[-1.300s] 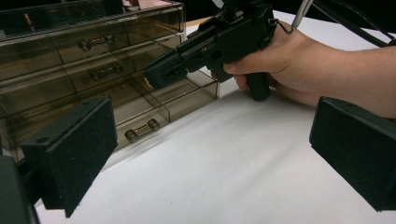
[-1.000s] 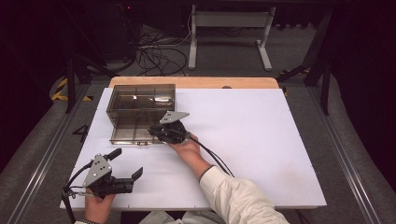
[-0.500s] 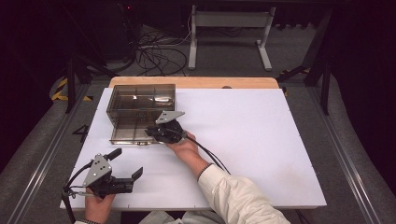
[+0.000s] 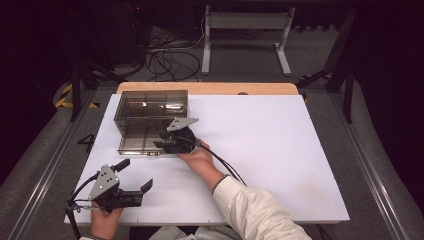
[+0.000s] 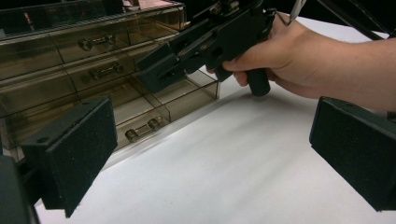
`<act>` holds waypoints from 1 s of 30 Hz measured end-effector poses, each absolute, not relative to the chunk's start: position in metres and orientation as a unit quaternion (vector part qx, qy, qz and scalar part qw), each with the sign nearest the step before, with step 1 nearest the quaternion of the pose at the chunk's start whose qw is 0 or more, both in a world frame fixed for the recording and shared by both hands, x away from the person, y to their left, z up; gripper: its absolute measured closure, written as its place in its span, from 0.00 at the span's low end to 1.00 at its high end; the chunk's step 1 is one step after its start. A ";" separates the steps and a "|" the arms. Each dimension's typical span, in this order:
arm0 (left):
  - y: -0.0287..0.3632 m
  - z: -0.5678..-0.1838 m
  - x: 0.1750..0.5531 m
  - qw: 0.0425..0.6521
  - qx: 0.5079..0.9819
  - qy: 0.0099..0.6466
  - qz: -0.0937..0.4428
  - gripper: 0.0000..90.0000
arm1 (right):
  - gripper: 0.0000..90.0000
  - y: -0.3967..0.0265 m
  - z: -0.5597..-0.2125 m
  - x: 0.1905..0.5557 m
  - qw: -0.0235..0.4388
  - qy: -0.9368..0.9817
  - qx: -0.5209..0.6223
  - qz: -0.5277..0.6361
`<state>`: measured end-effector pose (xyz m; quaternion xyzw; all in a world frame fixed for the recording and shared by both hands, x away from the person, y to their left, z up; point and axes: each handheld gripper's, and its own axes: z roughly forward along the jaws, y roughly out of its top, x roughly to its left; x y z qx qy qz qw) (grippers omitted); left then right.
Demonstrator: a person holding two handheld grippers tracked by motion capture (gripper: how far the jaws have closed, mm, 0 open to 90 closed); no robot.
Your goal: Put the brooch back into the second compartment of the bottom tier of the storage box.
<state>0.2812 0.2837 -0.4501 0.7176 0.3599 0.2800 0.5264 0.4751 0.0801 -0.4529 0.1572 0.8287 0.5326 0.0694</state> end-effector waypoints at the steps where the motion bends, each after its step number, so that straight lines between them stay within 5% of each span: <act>1: 0.284 -0.450 0.281 0.526 0.718 0.360 0.281 0.02 | 0.55 0.079 -0.450 0.475 0.067 0.828 0.158 0.534; 10: 0.284 -0.450 0.279 0.525 0.716 0.362 0.284 0.02 | 0.24 0.062 -0.423 0.464 0.052 0.817 0.139 0.557; 30: 0.284 -0.450 0.280 0.526 0.715 0.362 0.284 0.02 | 0.19 0.033 -0.395 0.453 0.081 0.802 0.145 0.574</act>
